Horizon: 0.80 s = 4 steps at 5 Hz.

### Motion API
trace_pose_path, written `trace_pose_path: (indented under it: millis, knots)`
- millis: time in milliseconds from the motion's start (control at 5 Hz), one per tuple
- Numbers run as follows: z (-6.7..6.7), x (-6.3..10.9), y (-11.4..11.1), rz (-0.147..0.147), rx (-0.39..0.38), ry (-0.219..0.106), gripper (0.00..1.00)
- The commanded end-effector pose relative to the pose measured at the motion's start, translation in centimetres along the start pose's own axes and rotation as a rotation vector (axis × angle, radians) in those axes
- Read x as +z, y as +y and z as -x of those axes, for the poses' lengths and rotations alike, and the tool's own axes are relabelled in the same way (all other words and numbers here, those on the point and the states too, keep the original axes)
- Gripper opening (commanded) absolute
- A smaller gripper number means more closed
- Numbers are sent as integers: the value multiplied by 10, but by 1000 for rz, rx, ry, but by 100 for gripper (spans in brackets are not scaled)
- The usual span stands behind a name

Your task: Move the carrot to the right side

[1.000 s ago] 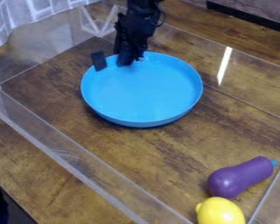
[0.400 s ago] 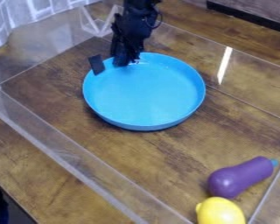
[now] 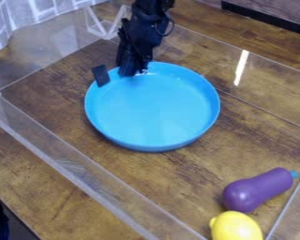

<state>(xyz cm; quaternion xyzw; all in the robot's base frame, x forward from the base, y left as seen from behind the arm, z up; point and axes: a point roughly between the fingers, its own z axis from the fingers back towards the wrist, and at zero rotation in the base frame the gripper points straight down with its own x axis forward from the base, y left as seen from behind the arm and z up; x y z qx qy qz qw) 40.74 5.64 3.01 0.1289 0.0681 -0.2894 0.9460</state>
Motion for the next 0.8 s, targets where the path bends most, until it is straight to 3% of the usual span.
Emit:
trace_pose_path:
  millis: [0,600]
  knots:
    - [-4,35,-2,-50,-27,-57,0]
    - [-20,49,-9,-71,-98,-80,0]
